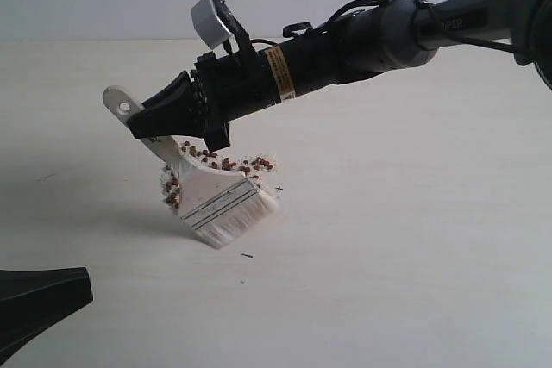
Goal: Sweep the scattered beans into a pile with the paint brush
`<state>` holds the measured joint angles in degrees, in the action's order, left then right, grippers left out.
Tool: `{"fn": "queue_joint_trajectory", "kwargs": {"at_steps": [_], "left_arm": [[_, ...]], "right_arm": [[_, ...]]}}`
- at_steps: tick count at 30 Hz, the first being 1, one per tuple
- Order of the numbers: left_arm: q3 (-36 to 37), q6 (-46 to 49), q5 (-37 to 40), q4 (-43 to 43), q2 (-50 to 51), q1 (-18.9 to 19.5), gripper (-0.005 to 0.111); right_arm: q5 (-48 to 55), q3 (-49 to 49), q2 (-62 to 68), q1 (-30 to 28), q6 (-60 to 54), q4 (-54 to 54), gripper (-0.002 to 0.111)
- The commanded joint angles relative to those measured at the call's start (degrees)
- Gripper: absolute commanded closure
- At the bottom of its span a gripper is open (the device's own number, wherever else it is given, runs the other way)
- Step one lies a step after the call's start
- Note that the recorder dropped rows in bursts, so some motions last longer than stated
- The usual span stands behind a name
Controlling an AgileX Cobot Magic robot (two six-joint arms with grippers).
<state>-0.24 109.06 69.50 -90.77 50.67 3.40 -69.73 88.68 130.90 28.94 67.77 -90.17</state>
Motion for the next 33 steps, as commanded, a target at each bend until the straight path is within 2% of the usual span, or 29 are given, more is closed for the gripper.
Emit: {"fn": "queue_joint_trajectory", "kwargs": {"at_steps": [1, 16, 26, 33], "left_arm": [[0.2, 0.2, 0.5, -0.2, -0.3, 0.1, 0.107], [0.2, 0.2, 0.5, -0.2, -0.3, 0.1, 0.107], [0.2, 0.4, 0.5, -0.2, -0.3, 0.1, 0.107], [0.2, 0.2, 0.5, -0.2, -0.3, 0.1, 0.107]], "right_arm": [[2.6, 0.2, -0.2, 0.0, -3.4, 1.2, 0.108], [3.8, 0.4, -0.5, 0.0, -7.7, 6.2, 0.108], [-0.2, 0.4, -5.5, 0.0, -2.9, 3.4, 0.108], [-0.2, 0.2, -2.7, 0.0, -2.5, 5.4, 0.108]]}}
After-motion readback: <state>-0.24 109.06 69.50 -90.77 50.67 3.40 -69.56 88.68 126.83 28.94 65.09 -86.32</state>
